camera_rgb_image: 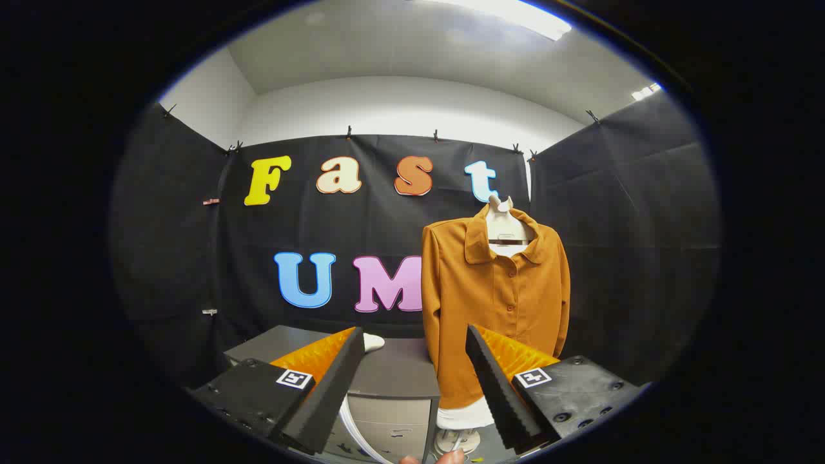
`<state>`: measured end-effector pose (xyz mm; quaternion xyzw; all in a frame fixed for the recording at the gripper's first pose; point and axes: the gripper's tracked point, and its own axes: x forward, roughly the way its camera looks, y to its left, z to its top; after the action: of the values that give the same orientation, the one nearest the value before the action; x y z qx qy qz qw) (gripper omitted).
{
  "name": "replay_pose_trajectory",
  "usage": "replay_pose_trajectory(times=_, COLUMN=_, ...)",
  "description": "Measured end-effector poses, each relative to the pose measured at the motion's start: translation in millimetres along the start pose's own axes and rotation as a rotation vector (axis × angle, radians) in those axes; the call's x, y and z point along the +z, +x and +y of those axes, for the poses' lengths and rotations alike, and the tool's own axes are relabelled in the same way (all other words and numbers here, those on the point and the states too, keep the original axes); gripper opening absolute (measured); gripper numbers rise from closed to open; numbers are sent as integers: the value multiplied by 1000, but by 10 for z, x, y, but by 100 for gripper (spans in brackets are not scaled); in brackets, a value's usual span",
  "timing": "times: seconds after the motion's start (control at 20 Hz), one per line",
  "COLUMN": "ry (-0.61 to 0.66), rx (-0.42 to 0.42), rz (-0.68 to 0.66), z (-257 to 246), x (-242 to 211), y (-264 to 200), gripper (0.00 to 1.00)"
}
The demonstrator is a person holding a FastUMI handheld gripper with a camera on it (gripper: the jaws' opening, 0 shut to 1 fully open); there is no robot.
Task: Iron the clothes twice with a garment steamer, once on the left side and once on the right side.
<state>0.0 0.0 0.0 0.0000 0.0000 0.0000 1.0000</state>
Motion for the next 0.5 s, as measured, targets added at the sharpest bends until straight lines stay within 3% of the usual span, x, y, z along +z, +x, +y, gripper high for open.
replay_pose_trajectory(times=0.5, ry=-23, rx=13, rz=5, z=70, x=-20, y=-53, gripper=98)
